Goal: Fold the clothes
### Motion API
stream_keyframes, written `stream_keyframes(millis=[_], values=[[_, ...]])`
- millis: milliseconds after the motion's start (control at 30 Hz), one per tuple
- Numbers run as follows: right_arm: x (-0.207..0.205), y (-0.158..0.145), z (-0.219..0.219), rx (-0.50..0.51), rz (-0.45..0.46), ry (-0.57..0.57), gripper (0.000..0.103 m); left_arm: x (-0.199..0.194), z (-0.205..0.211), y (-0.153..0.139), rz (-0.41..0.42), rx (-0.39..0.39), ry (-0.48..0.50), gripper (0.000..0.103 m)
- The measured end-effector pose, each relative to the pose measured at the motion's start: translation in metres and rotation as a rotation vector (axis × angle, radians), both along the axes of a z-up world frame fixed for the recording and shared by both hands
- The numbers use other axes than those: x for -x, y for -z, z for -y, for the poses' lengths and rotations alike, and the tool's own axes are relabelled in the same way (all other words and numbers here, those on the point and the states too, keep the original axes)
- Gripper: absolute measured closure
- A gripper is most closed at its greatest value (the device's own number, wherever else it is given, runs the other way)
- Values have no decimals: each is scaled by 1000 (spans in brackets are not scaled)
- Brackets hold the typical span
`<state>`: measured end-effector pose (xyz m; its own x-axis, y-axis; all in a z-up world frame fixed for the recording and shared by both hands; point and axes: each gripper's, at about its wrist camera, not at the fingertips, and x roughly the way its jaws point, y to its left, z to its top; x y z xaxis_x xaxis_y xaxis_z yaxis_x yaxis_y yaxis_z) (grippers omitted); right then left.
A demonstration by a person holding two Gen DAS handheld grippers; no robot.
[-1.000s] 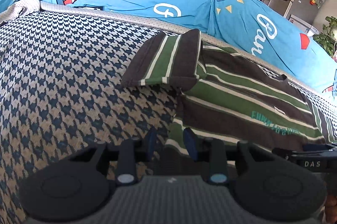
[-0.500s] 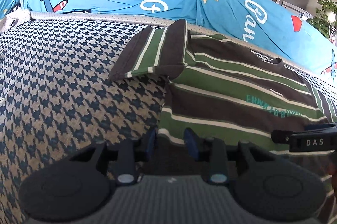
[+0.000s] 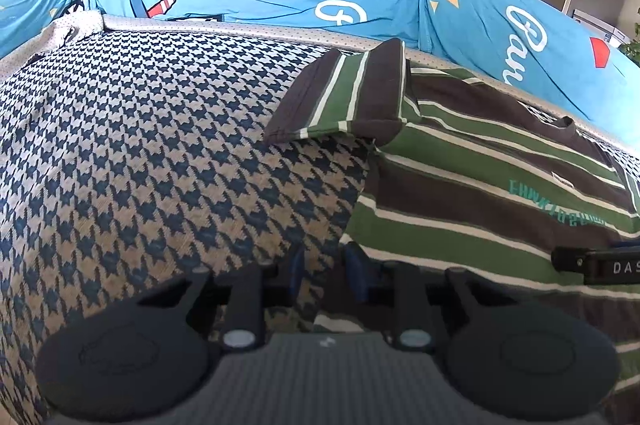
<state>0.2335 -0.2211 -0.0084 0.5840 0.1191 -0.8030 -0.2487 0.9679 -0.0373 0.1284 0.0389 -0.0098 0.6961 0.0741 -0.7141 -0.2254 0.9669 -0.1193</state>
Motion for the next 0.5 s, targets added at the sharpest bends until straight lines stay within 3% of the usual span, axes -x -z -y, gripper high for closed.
stream_keyframes(millis=[267,500], values=[[-1,0,1,1,-1,-2,0,4,-5,-5,4,16,-32,71],[0,0,-1,7,-1,2,0,-5,-15,-23,70,44,-16,69]])
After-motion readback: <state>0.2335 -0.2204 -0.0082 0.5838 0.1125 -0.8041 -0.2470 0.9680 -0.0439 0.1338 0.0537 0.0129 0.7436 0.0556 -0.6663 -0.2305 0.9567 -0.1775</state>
